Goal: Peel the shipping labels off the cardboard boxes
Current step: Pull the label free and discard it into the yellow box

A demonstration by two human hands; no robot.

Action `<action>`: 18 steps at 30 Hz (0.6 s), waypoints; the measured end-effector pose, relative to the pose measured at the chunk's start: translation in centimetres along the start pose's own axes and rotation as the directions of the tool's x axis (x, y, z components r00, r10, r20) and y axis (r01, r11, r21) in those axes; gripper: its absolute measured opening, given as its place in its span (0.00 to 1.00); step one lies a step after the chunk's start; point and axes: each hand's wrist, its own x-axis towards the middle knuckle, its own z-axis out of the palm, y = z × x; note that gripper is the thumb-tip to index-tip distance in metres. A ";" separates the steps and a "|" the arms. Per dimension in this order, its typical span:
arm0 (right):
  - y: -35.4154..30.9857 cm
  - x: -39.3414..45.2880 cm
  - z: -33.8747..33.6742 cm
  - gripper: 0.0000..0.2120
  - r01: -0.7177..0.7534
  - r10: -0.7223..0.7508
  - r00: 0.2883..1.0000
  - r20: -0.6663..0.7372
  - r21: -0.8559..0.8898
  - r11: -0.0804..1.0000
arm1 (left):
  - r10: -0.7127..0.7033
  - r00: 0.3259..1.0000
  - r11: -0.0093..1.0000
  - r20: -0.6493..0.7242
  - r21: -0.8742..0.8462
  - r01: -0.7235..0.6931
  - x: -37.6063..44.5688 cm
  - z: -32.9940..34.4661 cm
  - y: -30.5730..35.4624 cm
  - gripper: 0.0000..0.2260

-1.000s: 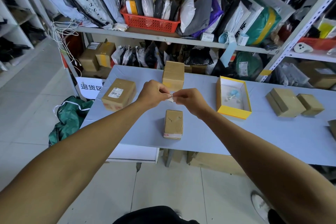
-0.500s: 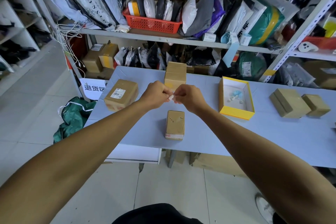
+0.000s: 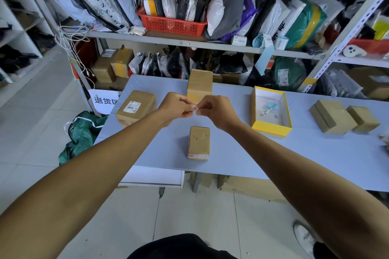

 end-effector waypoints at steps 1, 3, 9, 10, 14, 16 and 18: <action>0.0 0.1 -0.1 0.02 0.003 -0.003 1.000 -0.010 -0.003 1.000 | 0.015 1.000 1.000 -0.012 0.018 -0.015 0.0 0.4 -0.1 0.02; 0.0 0.3 -0.1 0.05 0.004 -0.004 1.000 -0.021 -0.022 1.000 | 0.060 0.998 0.996 -0.035 0.061 -0.058 0.0 1.1 -0.4 0.03; 0.7 0.2 1.0 0.05 -0.110 0.109 0.993 -0.033 -0.024 0.994 | 0.098 0.995 0.989 -0.020 0.114 -0.095 -0.2 1.8 -1.7 0.06; 0.8 0.1 1.4 0.05 -0.145 0.145 0.989 -0.033 0.002 0.989 | 0.109 0.994 0.982 -0.019 0.158 -0.105 -0.2 1.6 -2.0 0.06; 1.0 -0.3 1.9 0.05 -0.263 0.261 0.965 0.029 0.137 0.955 | 0.208 0.978 0.903 0.004 0.385 -0.193 -0.5 1.2 -2.7 0.05; 1.7 -0.6 1.6 0.04 -0.310 0.302 0.951 0.072 0.228 0.923 | 0.276 0.960 0.821 0.041 0.510 -0.258 -0.4 1.5 -2.5 0.04; 2.4 -1.3 1.3 0.04 -0.285 0.279 0.959 0.058 0.204 0.937 | 0.315 0.947 0.775 0.065 0.558 -0.297 -0.2 2.0 -2.0 0.04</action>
